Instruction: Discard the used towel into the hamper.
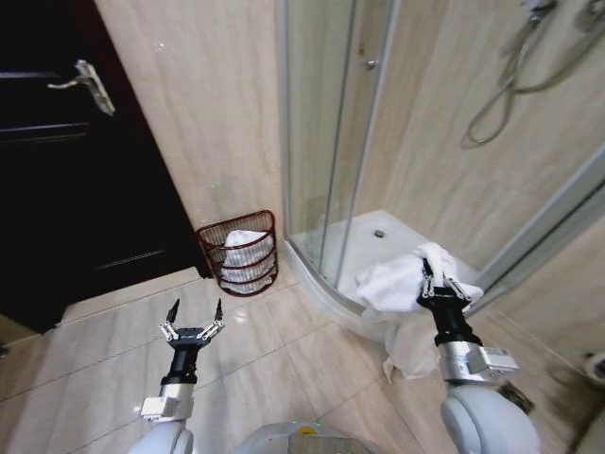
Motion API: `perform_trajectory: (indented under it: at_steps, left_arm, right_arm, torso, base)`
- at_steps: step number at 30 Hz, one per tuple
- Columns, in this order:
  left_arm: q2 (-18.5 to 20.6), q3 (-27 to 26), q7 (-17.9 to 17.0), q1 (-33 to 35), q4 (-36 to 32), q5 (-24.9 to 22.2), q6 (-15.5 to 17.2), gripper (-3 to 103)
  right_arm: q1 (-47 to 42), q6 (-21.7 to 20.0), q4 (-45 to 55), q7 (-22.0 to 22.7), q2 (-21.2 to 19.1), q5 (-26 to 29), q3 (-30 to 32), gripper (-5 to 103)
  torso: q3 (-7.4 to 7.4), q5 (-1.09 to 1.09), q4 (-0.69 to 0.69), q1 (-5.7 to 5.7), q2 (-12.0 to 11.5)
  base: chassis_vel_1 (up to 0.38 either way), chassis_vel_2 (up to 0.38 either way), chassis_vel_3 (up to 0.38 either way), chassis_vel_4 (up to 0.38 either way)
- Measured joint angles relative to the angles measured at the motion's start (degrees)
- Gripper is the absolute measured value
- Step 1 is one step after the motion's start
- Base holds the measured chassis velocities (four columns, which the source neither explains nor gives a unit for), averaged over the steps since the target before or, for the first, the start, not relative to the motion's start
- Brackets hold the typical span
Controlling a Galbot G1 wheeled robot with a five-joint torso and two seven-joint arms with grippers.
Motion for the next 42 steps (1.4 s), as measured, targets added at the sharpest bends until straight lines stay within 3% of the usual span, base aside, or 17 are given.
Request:
perform_trajectory:
  at_steps: [21,42]
  left_arm:
    - [-0.06,0.06,0.09,0.19,0.58,-0.05,-0.51,100]
    - [-0.20,0.67,-0.64,-0.15,1.55,0.02,-4.12,100]
  right_arm:
    - [-0.21,0.21,-0.12,-0.21,0.05,-0.23,-1.09,8]
    - [0.51,1.02,-1.06,-0.03,-0.23,-0.29,-1.85,8]
  torso:
    - [0.00,0.01,0.01,0.00,0.00]
    - [-0.01,0.01,0.00,-0.01,0.00]
  base:
    - [0.145,0.146,0.052,0.062]
    - [0.138,0.173,0.019,-0.020]
